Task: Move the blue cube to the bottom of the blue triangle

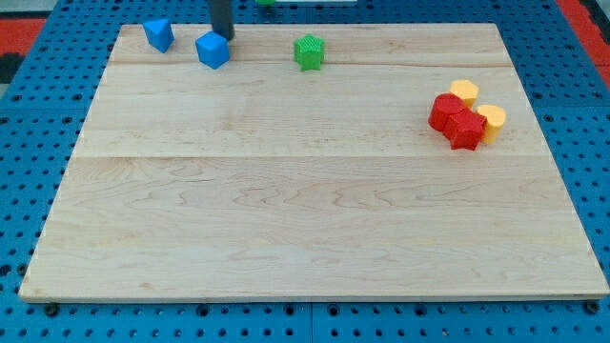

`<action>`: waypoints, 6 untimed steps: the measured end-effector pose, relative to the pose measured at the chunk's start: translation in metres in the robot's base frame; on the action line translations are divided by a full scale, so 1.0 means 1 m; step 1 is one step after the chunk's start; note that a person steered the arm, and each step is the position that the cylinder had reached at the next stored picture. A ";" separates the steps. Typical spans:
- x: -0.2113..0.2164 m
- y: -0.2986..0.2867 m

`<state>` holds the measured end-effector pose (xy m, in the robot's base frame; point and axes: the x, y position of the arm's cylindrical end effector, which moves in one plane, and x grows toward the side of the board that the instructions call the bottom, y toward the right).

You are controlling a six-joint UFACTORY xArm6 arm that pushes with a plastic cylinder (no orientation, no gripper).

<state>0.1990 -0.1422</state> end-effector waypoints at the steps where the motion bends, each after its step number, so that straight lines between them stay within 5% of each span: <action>1: -0.001 -0.011; 3: 0.033 0.077; 6: 0.057 -0.050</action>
